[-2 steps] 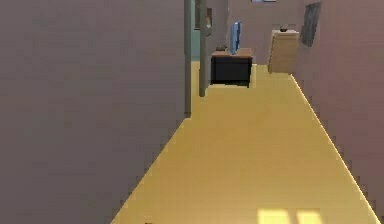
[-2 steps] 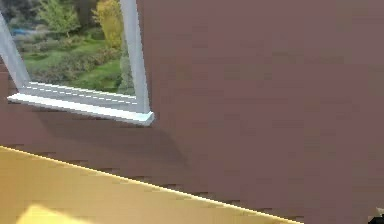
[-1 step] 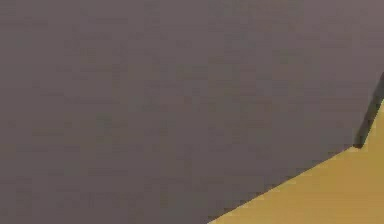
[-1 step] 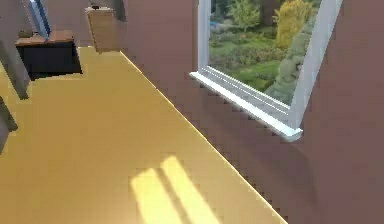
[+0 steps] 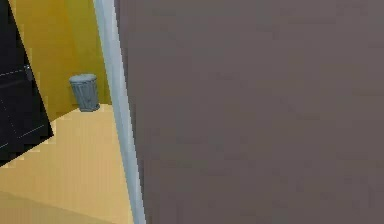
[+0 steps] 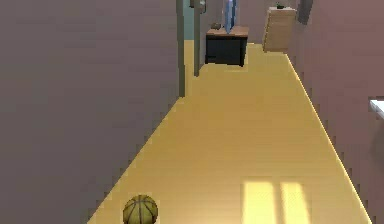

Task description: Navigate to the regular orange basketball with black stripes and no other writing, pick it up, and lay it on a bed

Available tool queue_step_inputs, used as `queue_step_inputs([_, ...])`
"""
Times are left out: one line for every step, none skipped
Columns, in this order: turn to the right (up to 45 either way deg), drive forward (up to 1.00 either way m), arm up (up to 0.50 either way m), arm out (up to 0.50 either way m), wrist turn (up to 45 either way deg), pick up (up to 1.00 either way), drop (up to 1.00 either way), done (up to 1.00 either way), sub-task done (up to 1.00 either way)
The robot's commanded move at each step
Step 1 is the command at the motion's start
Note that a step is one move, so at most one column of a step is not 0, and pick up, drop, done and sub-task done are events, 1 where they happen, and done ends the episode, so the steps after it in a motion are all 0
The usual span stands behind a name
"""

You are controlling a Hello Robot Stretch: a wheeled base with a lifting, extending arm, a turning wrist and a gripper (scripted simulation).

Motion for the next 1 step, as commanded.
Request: queue_step_inputs([-18.0, 0.0, 0.0, 0.0, 0.0, 0.0, 0.0, 0.0, 0.0])
